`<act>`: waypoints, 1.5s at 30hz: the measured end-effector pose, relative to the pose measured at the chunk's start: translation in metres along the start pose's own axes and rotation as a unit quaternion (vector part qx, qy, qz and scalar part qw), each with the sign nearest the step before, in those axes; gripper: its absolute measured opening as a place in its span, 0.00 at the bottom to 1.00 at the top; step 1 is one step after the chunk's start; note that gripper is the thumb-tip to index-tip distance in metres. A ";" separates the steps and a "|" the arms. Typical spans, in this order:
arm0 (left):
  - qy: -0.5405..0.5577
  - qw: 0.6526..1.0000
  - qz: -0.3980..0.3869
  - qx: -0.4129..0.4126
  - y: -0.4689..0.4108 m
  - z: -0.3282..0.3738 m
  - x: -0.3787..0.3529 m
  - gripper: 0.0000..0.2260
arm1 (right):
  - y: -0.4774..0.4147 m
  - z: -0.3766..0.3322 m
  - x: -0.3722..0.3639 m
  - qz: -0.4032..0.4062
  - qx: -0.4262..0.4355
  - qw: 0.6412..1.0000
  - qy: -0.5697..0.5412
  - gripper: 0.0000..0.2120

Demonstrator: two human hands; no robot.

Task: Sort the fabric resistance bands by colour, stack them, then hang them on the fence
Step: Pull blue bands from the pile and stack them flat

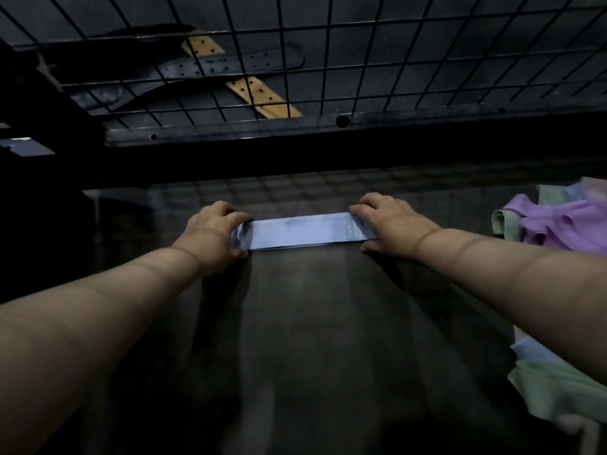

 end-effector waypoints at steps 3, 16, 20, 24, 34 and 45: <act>-0.009 1.000 -0.001 -0.003 -0.002 0.001 -0.001 0.29 | -0.004 0.000 0.002 -0.001 -0.003 1.000 0.001 0.32; -0.030 0.999 0.009 -0.019 -0.001 0.007 -0.001 0.29 | -0.015 -0.028 0.001 -0.026 0.016 0.998 0.058 0.26; -0.035 0.999 0.004 -0.015 0.000 0.009 -0.002 0.29 | -0.015 -0.033 0.001 -0.032 0.030 0.997 0.069 0.29; -0.061 0.997 0.021 -0.038 0.000 0.017 -0.002 0.33 | -0.017 -0.036 0.000 -0.030 0.033 0.996 0.072 0.29; -0.054 0.997 0.013 -0.053 -0.014 0.028 -0.001 0.26 | -0.022 -0.039 -0.003 -0.033 0.047 0.996 0.074 0.27; 0.020 0.997 0.066 0.022 -0.004 0.020 0.003 0.30 | -0.013 0.000 0.005 0.085 -0.069 0.988 -0.108 0.28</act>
Point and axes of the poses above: each hand's wrist, its own y-axis away from the middle knuckle, its own x-axis out of the back of the hand, z = x × y, the point moved 6 cm from there along -y, towards the middle knuckle, and after that the axes turned 7 degrees about -y, right-handed, at the moved point
